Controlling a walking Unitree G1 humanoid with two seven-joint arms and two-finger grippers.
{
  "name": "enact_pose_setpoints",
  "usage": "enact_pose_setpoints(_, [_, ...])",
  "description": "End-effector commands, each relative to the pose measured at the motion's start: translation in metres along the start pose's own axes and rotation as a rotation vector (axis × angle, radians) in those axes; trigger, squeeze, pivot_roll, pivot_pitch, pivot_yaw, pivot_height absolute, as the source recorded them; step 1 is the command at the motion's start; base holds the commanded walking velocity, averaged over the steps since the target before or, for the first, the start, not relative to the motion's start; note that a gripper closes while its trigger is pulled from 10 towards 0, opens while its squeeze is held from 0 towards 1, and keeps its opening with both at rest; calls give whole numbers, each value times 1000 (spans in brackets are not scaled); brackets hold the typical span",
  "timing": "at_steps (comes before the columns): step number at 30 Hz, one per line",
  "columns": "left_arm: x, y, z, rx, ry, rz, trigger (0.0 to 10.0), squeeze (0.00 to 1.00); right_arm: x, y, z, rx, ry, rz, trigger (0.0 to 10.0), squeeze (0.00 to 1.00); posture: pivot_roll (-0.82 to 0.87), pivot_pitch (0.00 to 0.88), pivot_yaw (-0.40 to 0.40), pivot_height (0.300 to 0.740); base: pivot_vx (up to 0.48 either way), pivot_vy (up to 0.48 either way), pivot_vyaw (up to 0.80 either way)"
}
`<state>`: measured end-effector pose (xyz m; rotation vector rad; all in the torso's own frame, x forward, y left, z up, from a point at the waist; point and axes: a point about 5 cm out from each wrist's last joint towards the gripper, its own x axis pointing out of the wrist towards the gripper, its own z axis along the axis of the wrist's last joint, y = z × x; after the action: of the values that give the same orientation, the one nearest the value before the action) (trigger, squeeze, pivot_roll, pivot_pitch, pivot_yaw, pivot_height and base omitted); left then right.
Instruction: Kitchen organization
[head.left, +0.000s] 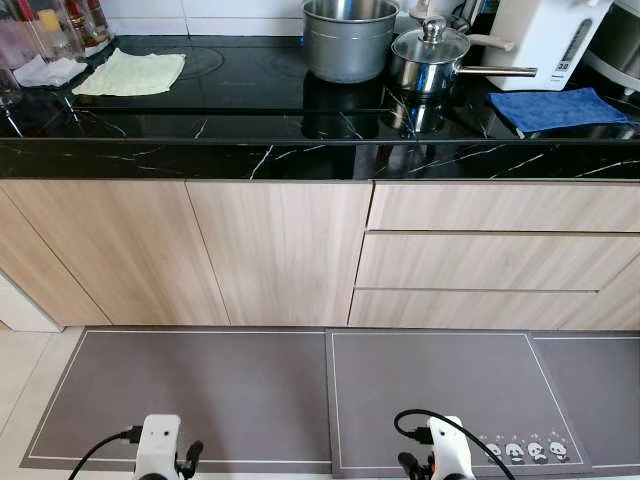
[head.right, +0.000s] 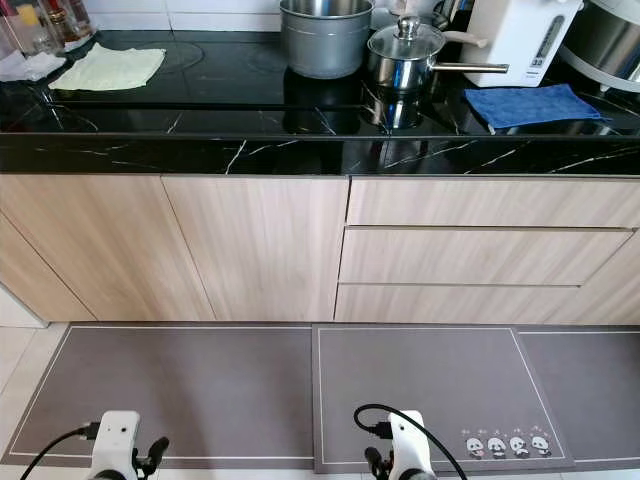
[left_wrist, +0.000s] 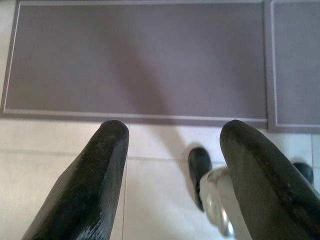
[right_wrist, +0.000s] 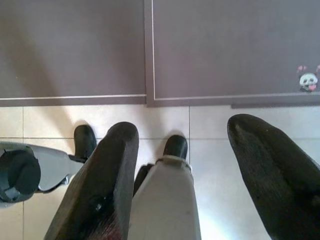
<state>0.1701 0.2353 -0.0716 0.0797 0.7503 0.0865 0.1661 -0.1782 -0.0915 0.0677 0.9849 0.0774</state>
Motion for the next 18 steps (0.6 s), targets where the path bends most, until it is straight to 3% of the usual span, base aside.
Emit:
enact_pose_setpoints(1, [-4, 7, -9, -31, 29, 28, 10000, 0, -1, -3, -1, 21, -10, -14, 10000, 0, 58, 70, -2, 740, 0, 0, 0])
enact_pose_setpoints(9, [-8, 15, -15, -117, 34, 77, 10000, 0, -2, -5, -1, 27, -19, -17, 10000, 0, 21, 95, -11, 740, 0, 0, 0])
enact_pose_setpoints(18, [-7, 14, -15, -99, 50, 63, 10000, 0, 2, 5, 11, 20, -48, 11, 10000, 0, 21, 80, -18, 740, 0, 0, 0])
